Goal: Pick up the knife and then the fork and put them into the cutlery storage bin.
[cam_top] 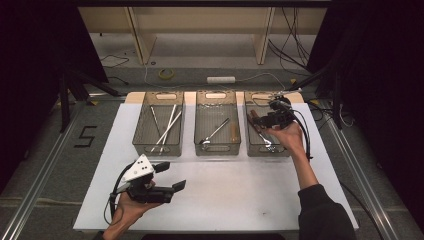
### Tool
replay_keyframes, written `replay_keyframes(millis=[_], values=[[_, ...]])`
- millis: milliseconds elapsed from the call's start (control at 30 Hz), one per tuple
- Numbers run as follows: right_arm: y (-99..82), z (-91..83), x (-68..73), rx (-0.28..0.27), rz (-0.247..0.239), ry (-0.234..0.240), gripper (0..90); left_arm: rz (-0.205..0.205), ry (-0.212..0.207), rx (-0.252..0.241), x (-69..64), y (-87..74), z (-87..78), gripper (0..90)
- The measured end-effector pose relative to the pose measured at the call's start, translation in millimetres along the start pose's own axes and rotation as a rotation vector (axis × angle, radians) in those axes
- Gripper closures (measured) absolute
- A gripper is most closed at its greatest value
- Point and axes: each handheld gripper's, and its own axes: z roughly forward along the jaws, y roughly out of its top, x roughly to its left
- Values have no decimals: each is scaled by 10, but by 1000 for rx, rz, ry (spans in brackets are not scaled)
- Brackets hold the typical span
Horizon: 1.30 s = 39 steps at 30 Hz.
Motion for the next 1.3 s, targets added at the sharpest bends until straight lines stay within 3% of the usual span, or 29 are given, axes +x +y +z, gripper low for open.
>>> replay_keyframes(millis=[233, 567, 800, 1067, 1300], values=[[-167, -143, 180, -37, -53, 38, 293, -2, 0, 4, -2, -3, 7, 161], [-462, -318, 355, -100, -81, 72, 290, -4, 3, 5, -2, -6, 5, 161], [-585, -401, 470, -120, -116, 104, 284, -5, 5, 6, -3, -3, 9, 162], [-724, -494, 572, -177, -106, 176, 278, -4, 9, 7, -2, 0, 11, 161], [-910, -500, 688, -179, -147, 201, 278, -2, 12, 7, -3, 2, 8, 161]])
